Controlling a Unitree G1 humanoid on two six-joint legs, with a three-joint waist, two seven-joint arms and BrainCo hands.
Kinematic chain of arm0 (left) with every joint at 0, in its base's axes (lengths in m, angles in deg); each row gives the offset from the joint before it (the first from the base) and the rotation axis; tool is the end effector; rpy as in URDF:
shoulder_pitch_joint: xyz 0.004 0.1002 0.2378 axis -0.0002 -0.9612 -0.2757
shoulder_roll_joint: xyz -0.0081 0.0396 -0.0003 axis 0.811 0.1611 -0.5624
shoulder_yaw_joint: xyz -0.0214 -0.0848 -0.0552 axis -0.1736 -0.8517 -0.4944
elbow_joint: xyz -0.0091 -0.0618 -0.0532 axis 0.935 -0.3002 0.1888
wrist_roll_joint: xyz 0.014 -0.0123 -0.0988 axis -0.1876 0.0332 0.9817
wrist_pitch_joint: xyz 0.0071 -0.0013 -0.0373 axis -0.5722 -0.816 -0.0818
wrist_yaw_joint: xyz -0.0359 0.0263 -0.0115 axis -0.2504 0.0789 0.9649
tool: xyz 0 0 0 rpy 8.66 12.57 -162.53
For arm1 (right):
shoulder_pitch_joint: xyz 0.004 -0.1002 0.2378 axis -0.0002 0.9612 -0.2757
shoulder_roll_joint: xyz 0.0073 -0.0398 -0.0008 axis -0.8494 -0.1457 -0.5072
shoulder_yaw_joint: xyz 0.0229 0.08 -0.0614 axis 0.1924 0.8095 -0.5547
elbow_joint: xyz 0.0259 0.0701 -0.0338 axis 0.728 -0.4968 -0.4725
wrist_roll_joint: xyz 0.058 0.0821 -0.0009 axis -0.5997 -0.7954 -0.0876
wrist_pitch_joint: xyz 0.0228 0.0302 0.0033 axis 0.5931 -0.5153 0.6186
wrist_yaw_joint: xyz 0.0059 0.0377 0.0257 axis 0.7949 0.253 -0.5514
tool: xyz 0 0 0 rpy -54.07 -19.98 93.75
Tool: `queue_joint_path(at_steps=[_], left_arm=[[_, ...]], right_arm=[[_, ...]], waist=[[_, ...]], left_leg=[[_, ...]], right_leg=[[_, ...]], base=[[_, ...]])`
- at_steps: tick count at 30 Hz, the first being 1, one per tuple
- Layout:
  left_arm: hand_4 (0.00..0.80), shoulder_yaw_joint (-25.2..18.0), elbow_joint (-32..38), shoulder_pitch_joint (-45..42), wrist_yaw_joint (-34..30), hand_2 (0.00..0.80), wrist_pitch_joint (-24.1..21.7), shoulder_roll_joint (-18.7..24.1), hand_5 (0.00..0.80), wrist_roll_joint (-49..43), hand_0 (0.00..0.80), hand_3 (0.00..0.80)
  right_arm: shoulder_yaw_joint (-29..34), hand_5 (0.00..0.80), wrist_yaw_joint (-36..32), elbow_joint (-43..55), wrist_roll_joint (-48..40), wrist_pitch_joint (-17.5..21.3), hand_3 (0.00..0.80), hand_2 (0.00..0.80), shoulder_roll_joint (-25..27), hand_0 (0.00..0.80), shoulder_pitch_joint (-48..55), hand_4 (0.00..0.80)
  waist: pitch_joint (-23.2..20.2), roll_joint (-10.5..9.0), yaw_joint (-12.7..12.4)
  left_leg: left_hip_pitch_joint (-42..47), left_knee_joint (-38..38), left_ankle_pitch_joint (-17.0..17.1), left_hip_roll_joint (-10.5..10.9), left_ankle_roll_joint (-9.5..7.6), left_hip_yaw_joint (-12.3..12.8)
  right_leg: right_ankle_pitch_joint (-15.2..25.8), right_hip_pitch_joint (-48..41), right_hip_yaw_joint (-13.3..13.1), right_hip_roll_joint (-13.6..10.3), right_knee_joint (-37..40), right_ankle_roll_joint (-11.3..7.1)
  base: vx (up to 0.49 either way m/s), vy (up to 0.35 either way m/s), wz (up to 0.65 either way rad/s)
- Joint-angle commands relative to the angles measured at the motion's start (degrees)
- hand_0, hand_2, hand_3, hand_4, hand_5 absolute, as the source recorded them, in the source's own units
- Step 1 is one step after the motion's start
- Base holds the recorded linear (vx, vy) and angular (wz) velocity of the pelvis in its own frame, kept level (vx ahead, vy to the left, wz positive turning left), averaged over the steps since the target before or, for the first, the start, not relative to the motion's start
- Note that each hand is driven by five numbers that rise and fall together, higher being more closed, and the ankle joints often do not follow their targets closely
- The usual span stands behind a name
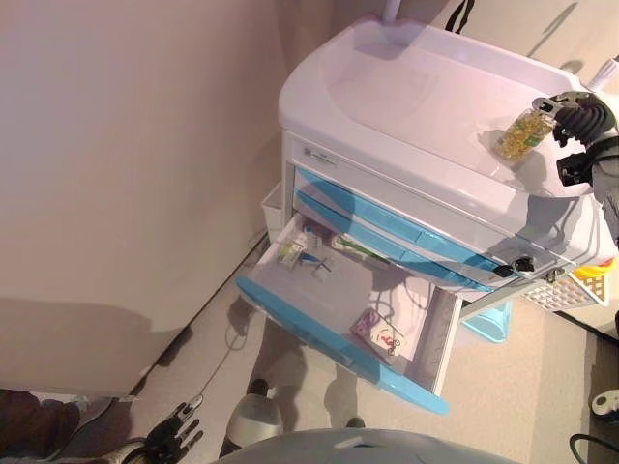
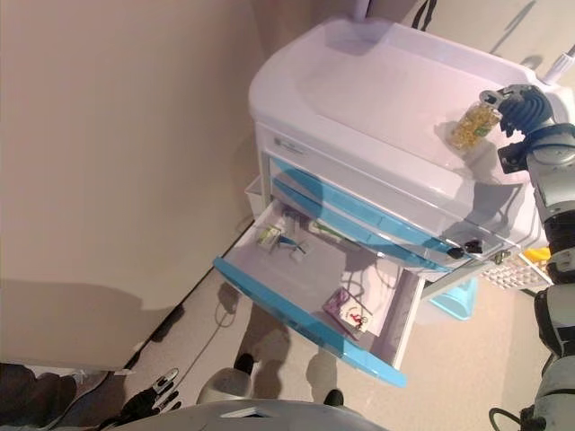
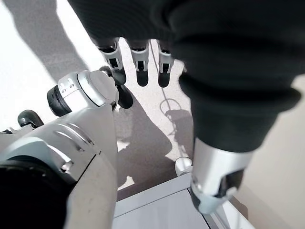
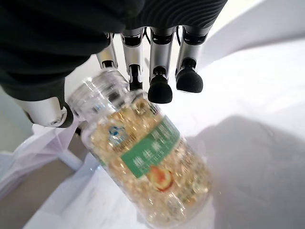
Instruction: Open the drawer and pick up the medicine
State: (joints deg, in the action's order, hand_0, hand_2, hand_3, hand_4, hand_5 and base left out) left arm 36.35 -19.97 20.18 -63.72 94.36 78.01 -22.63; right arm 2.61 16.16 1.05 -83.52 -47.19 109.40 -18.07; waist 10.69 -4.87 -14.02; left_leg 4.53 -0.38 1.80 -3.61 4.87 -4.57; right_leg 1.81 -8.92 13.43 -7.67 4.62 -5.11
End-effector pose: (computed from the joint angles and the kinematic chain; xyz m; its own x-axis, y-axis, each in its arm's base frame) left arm 0.0327 0.2706 -0.0925 0.4660 0.0739 -0.8817 -0.5968 0.7619 -0.2516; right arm 0.3011 -0.3401 0.2248 0.9416 -0.3314 0.0594 0.3022 0.7543 -0.5829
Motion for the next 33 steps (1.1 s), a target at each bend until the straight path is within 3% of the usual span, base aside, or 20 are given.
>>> queue_joint_path(at_steps=[1, 6, 7, 8, 9, 10, 16, 33], left_arm=[[0.0, 3.3, -0.4, -0.5, -1.1, 0.0, -0.5, 2.1, 0.0, -0.7, 0.0, 0.0], [0.0, 3.4, -0.7, -0.7, -2.0, 0.0, -1.1, 1.9, 0.0, -0.7, 0.0, 0.0], [0.0, 3.3, -0.7, -0.7, -2.0, 0.0, -1.2, 2.0, 0.0, -0.7, 0.0, 0.0], [0.0, 3.3, -0.6, -0.8, -2.0, 0.0, -1.1, 2.0, 0.0, -0.8, 0.0, 0.0], [0.0, 3.3, -0.6, -0.8, -2.0, 0.0, -1.1, 2.0, 0.0, -0.8, 0.0, 0.0], [0.0, 3.2, -0.3, -1.0, -2.2, 0.0, -0.9, 2.2, 0.0, -0.8, 0.0, 0.0], [0.0, 3.3, -0.2, -1.4, -2.3, 0.0, -0.7, 2.3, 0.0, -0.8, 0.0, 0.0], [0.0, 3.3, 0.9, -1.9, -1.9, 0.0, 0.0, 2.6, 0.0, -0.4, 0.0, 0.0]], right_arm=[[-3.6, 0.8, -1.0, -3.2, 1.9, 0.2, 0.8, 0.8, 0.7, 0.8, 1.6, 0.8], [-2.7, 0.8, -1.6, -4.4, 4.3, 1.0, 0.8, 0.8, 0.1, 0.8, 3.6, 0.8], [-2.8, 0.58, -1.5, -4.4, 5.6, 0.9, 0.58, 0.58, 0.2, 0.58, 3.8, 0.58], [-3.0, 0.176, -0.8, -4.5, 6.6, 1.3, 0.176, 0.176, 0.3, 0.176, 4.0, 0.176], [-3.0, 0.176, -0.8, -4.5, 6.6, 1.3, 0.176, 0.176, 0.3, 0.176, 4.0, 0.176], [-3.6, 0.0, -0.7, -3.9, 7.2, 1.2, 0.0, 0.0, 1.1, 0.0, 4.0, 0.0], [-4.0, 0.0, 0.9, -2.2, 8.0, 2.3, 0.0, 0.0, 2.4, 0.0, 3.3, 0.0], [-5.3, 0.0, 10.1, 4.3, 10.8, -0.3, 0.0, 0.0, 7.3, 0.0, -0.1, 0.0]], waist=[[-0.3, 1.08, -1.9], [-0.2, 1.39, -1.8], [-0.2, 1.4, -1.8], [-0.1, 1.4, -1.9], [-0.1, 1.4, -1.9], [-0.2, 1.38, -1.8], [-0.4, 1.17, -1.6], [-1.0, 0.38, -0.9]], left_leg=[[-1.3, 1.3, -2.0, 1.3, -2.96, -1.4], [-1.3, 1.3, -1.9, 1.3, -2.98, -1.4], [-1.2, 1.2, -1.9, 1.4, -2.99, -1.5], [-1.2, 1.1, -1.8, 1.4, -3.0, -1.6], [-1.2, 1.1, -1.8, 1.4, -3.0, -1.6], [-1.0, 1.0, -1.7, 1.4, -3.05, -1.5], [-0.7, 0.7, -1.6, 1.4, -3.1, -1.5], [-0.5, 0.6, -1.5, 0.8, -2.93, -0.7]], right_leg=[[-1.1, 1.7, 1.8, -3.6, -7.0, -2.52], [-1.2, 1.6, 1.7, -3.6, -7.0, -2.51], [-1.2, 1.7, 1.7, -3.6, -7.0, -2.53], [-1.1, 1.6, 1.7, -3.6, -7.0, -2.55], [-1.1, 1.6, 1.7, -3.6, -7.0, -2.56], [-1.1, 1.6, 1.7, -3.5, -7.0, -2.57], [-1.0, 1.4, 1.6, -3.3, -7.0, -2.61], [-0.7, 1.4, 1.2, -3.0, -6.6, -2.78]], base=[[-0.006, -0.002, 0.05], [-0.002, 0.002, -0.02], [0.0, 0.0, 0.0], [0.0, 0.0, 0.0], [0.0, 0.0, 0.0], [0.0, 0.0, 0.0], [0.0, 0.0, 0.0], [0.0, 0.0, 0.0]])
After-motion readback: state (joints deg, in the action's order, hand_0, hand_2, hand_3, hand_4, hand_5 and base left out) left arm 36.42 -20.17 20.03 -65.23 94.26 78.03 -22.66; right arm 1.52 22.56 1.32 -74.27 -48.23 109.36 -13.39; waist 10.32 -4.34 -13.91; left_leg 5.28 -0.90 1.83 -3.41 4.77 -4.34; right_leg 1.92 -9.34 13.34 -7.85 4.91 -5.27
